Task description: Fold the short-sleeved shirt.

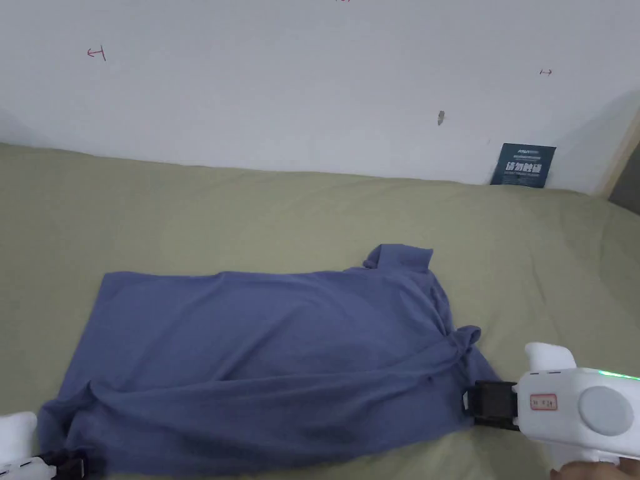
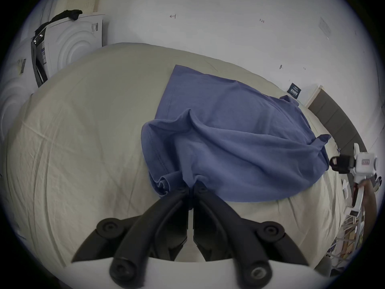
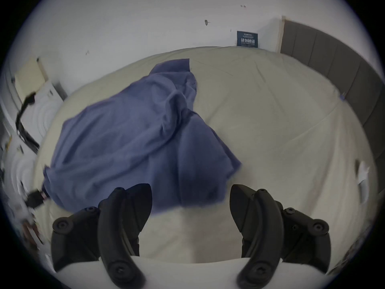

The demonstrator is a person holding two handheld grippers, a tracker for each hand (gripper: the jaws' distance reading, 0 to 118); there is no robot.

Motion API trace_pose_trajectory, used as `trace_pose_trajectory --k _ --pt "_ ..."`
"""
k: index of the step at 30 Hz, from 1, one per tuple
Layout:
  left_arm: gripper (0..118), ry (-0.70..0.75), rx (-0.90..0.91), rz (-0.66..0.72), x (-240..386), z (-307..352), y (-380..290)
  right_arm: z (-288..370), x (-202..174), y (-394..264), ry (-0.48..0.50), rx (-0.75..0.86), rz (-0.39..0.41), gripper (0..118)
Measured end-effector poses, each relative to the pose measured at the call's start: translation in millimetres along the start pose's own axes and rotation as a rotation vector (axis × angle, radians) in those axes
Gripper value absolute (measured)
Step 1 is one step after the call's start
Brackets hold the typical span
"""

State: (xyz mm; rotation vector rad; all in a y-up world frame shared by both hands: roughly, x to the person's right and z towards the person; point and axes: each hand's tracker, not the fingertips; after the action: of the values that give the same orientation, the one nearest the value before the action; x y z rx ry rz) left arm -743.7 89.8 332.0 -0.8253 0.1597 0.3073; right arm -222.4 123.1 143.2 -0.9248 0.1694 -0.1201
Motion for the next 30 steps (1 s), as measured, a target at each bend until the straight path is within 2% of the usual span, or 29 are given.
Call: trace_pose_trajectory --k 2,4,6,8,11,16,20,26,30 --pt "2 -0.001 0.003 0.01 0 0 1 -13 -2 8 0.005 -0.037 -0.052 78" --pt "2 -0.011 0.004 0.026 -4 -3 5 -27 -5 13 -0.023 -0.083 -0.044 70" --pt "2 -0.021 -0.008 0.036 -5 -5 7 -33 -9 13 -0.082 -0.115 -0.003 12" --pt "2 -0.023 -0.01 0.044 -6 -5 9 -31 -12 12 -0.065 -0.098 -0.018 9" --pt "1 -0.036 -0.009 0.055 -9 -2 10 -20 -12 9 -0.06 -0.068 0.024 7" --pt "1 -0.063 0.015 0.064 -12 10 12 5 -2 3 0.007 -0.011 -0.018 6" --pt "1 -0.07 0.031 0.013 -8 18 16 26 -8 2 0.017 0.01 0.032 6" --pt "1 -0.078 0.04 -0.029 -5 37 20 63 -14 -3 0.025 0.036 0.062 6" --pt "1 -0.075 0.043 -0.083 -5 56 20 77 -5 -9 0.011 0.033 0.039 6"
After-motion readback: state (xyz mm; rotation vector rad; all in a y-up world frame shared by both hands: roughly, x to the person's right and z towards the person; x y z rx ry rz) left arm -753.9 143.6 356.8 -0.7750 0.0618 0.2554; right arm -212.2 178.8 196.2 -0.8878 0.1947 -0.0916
